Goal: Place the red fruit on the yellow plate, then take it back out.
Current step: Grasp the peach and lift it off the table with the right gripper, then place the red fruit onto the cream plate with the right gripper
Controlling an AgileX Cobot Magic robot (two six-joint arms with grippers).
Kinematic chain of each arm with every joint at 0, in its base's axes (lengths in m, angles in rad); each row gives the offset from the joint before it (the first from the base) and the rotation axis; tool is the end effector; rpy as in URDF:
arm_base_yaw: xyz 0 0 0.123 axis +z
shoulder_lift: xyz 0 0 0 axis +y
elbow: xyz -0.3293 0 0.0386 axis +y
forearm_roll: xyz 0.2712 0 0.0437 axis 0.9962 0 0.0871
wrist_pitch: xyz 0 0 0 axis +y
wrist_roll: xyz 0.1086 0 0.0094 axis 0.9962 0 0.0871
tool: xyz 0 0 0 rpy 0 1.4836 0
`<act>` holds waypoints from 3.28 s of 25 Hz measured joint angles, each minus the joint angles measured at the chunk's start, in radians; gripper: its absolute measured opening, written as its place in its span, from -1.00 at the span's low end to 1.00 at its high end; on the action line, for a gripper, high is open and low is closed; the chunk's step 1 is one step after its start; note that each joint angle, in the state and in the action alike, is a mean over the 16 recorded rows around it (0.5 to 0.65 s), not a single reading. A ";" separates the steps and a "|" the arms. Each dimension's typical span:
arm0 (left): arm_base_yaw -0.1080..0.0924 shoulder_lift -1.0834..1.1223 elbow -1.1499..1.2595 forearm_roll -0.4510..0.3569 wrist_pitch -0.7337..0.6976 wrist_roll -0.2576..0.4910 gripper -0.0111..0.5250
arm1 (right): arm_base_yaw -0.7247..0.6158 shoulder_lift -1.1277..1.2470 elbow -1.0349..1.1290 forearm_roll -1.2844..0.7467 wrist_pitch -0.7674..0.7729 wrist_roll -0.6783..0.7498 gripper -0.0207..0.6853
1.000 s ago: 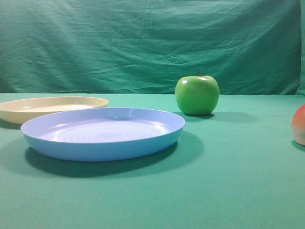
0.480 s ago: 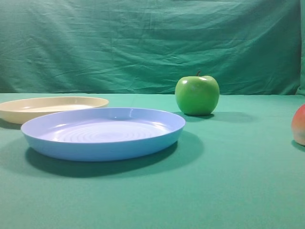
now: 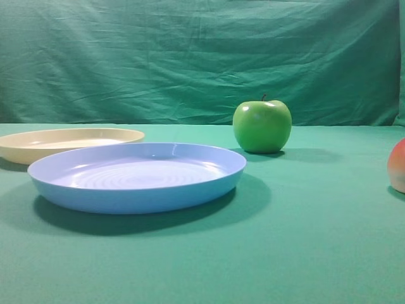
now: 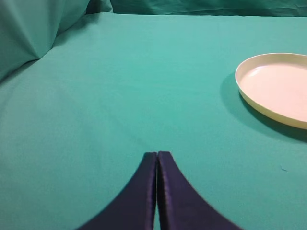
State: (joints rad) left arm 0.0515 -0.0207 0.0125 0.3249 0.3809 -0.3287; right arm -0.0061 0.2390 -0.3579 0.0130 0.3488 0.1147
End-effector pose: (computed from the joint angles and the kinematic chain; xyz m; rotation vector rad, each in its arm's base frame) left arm 0.0444 0.0153 0.1720 -0.1542 1.8316 0.1274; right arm 0.0612 0.0001 0.2984 0.1106 1.7108 0.0935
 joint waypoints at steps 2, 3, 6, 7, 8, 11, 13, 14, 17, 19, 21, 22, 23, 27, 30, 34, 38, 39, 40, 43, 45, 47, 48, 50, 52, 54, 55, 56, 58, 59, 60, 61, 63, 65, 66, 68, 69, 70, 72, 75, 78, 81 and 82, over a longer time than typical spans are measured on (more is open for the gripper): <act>0.000 0.000 0.000 0.000 0.000 0.000 -0.96 | 0.006 0.070 -0.067 0.024 0.087 -0.037 -0.94; 0.000 0.000 0.000 0.000 0.000 0.000 -0.96 | 0.011 0.104 -0.096 0.039 0.126 -0.059 -0.94; 0.000 0.000 0.000 0.000 0.000 0.000 -0.96 | 0.032 0.201 -0.168 0.092 0.224 -0.130 -0.94; 0.000 0.000 0.000 0.000 0.000 0.000 -0.96 | 0.041 0.231 -0.187 0.113 0.251 -0.155 -0.94; 0.000 0.000 0.000 0.000 0.000 0.000 -0.96 | 0.051 0.259 -0.203 0.134 0.275 -0.180 -0.94; 0.000 0.000 0.000 0.000 0.000 0.000 -0.96 | 0.083 0.334 -0.237 0.204 0.332 -0.267 -0.94; 0.000 0.000 0.000 0.000 0.000 0.000 -0.96 | 0.107 0.376 -0.248 0.250 0.357 -0.329 -0.94; 0.000 0.000 0.000 0.000 0.000 0.000 -0.96 | 0.118 0.395 -0.252 0.271 0.364 -0.361 -0.94; 0.000 0.000 0.000 0.000 0.000 0.000 -0.96 | 0.149 0.447 -0.257 0.324 0.376 -0.449 -0.92; 0.000 0.000 0.000 0.000 0.000 0.000 -0.96 | 0.164 0.484 -0.259 0.351 0.380 -0.502 -0.86; 0.000 0.000 0.000 0.000 0.000 0.000 -0.96 | 0.174 0.523 -0.260 0.372 0.382 -0.554 -0.76; 0.000 0.000 0.000 0.000 0.000 0.000 -0.96 | 0.178 0.545 -0.260 0.381 0.384 -0.580 -0.69; 0.000 0.000 0.000 0.000 0.000 0.000 -0.96 | 0.181 0.566 -0.260 0.388 0.385 -0.605 -0.60; 0.000 0.000 0.000 0.000 0.000 0.000 -0.96 | 0.186 0.658 -0.261 0.403 0.386 -0.684 -0.17; 0.000 0.000 0.000 0.000 0.000 0.000 -0.96 | 0.187 0.734 -0.262 0.405 0.379 -0.719 0.17; 0.000 0.000 0.000 0.000 0.000 0.000 -0.96 | 0.187 0.840 -0.263 0.408 0.356 -0.745 0.58; 0.000 0.000 0.000 0.000 0.000 0.000 -0.96 | 0.187 0.948 -0.266 0.409 0.312 -0.757 0.84; 0.000 0.000 0.000 0.000 0.000 0.000 -0.96 | 0.187 0.975 -0.267 0.410 0.300 -0.758 0.87; 0.000 0.000 0.000 0.000 0.000 0.000 -0.96 | 0.187 1.003 -0.270 0.410 0.288 -0.758 0.88; 0.000 0.000 0.000 0.000 0.000 0.000 -0.96 | 0.187 1.087 -0.281 0.411 0.254 -0.759 0.86; 0.000 0.000 0.000 0.000 0.000 0.000 -0.96 | 0.187 1.142 -0.294 0.411 0.235 -0.760 0.85; 0.000 0.000 0.000 0.000 0.000 0.000 -0.96 | 0.187 1.195 -0.309 0.412 0.218 -0.760 0.83; 0.000 0.000 0.000 0.000 0.000 0.000 -0.96 | 0.187 1.220 -0.317 0.412 0.211 -0.760 0.82; 0.000 0.000 0.000 0.000 0.000 0.000 -0.96 | 0.187 1.267 -0.333 0.411 0.202 -0.762 0.80; 0.000 0.000 0.000 0.000 0.000 0.000 -0.96 | 0.187 1.308 -0.349 0.410 0.198 -0.764 0.74; 0.000 0.000 0.000 0.000 0.000 0.000 -0.96 | 0.187 1.341 -0.365 0.408 0.198 -0.767 0.64; 0.000 0.000 0.000 0.000 0.000 0.000 -0.96 | 0.187 1.355 -0.373 0.407 0.199 -0.768 0.57; 0.000 0.000 0.000 0.000 0.000 0.000 -0.96 | 0.187 1.367 -0.381 0.406 0.201 -0.770 0.49; 0.000 0.000 0.000 0.000 0.000 0.000 -0.96 | 0.187 1.388 -0.399 0.404 0.212 -0.773 0.36; 0.000 0.000 0.000 0.000 0.000 0.000 -0.96 | 0.187 1.396 -0.409 0.403 0.220 -0.775 0.29; 0.000 0.000 0.000 0.000 0.000 0.000 -0.96 | 0.187 1.403 -0.421 0.403 0.231 -0.777 0.22; 0.000 0.000 0.000 0.000 0.000 0.000 -0.96 | 0.187 1.408 -0.436 0.402 0.244 -0.779 0.15; 0.000 0.000 0.000 0.000 0.000 0.000 -0.96 | 0.187 1.417 -0.473 0.404 0.276 -0.783 0.02; 0.000 0.000 0.000 0.000 0.000 0.000 -0.96 | 0.188 1.422 -0.519 0.407 0.312 -0.787 -0.12; 0.000 0.000 0.000 0.000 0.000 0.000 -0.96 | 0.189 1.424 -0.545 0.409 0.330 -0.788 -0.17; 0.000 0.000 0.000 0.000 0.000 0.000 -0.96 | 0.195 1.427 -0.605 0.414 0.367 -0.790 -0.28; 0.000 0.000 0.000 0.000 0.000 0.000 -0.96 | 0.201 1.429 -0.639 0.417 0.384 -0.792 -0.31; 0.000 0.000 0.000 0.000 0.000 0.000 -0.96 | 0.208 1.430 -0.674 0.420 0.399 -0.794 -0.34; 0.000 0.000 0.000 0.000 0.000 0.000 -0.96 | 0.227 1.433 -0.751 0.425 0.423 -0.802 -0.35; 0.000 0.000 0.000 0.000 0.000 0.000 -0.96 | 0.269 1.442 -0.872 0.434 0.437 -0.820 -0.36; 0.000 0.000 0.000 0.000 0.000 0.000 -0.96 | 0.327 1.464 -0.989 0.440 0.429 -0.838 -0.37; 0.000 0.000 0.000 0.000 0.000 0.000 -0.96 | 0.401 1.511 -1.107 0.441 0.407 -0.861 -0.39; 0.000 0.000 0.000 0.000 0.000 0.000 -0.96 | 0.427 1.531 -1.146 0.441 0.399 -0.870 -0.39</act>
State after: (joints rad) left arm 0.0515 -0.0207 0.0125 0.3249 0.3809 -0.3287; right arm 0.4206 1.7704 -1.5040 0.4543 0.7474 -0.7549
